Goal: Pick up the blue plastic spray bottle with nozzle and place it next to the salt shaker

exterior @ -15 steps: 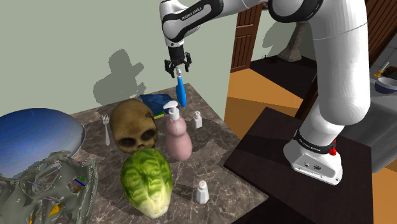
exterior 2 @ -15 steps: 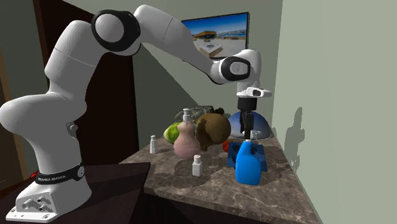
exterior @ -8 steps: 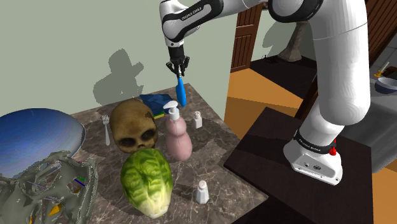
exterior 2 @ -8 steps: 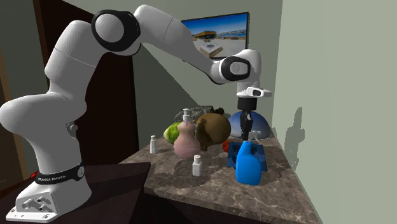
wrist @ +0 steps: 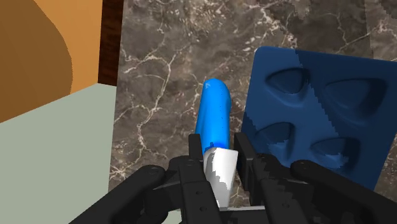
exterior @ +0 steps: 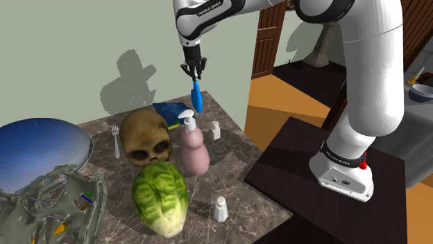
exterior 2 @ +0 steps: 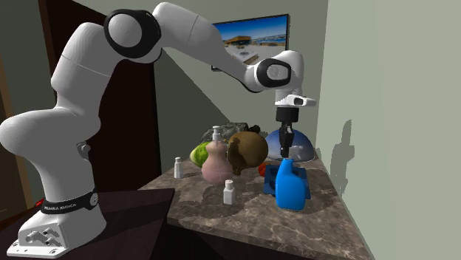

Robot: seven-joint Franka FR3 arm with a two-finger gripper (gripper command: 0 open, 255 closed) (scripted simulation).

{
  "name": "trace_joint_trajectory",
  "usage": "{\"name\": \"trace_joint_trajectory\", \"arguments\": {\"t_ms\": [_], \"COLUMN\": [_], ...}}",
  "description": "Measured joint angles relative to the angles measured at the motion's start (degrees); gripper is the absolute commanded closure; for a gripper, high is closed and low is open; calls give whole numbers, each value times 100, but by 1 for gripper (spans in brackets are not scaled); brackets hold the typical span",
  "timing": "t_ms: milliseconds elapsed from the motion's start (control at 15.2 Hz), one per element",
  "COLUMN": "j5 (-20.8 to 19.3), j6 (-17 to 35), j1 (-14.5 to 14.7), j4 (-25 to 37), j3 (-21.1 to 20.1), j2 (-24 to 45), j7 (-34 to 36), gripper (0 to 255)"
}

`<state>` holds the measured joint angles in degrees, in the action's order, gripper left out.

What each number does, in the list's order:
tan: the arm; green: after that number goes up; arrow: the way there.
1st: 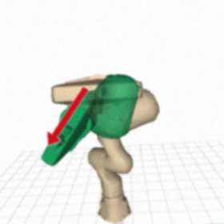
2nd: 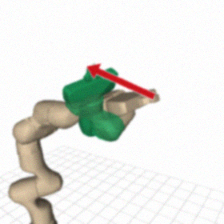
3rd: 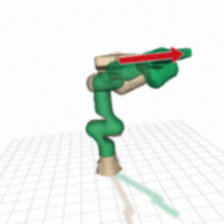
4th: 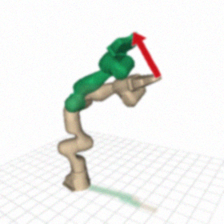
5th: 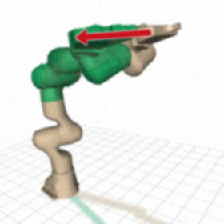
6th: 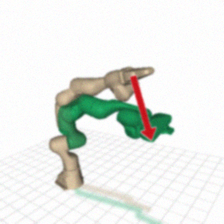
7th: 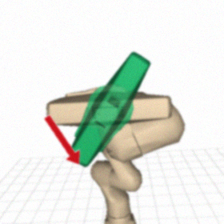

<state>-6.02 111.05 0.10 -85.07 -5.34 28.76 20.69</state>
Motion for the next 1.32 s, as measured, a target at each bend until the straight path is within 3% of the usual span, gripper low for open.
{"name": "trace_joint_trajectory", "arguments": {"t_ms": [1320], "j5": [47], "j6": [-1431], "j1": [34], "j4": [1228], "j3": [-23], "j2": [-206], "j7": [-89], "gripper": [255]}}
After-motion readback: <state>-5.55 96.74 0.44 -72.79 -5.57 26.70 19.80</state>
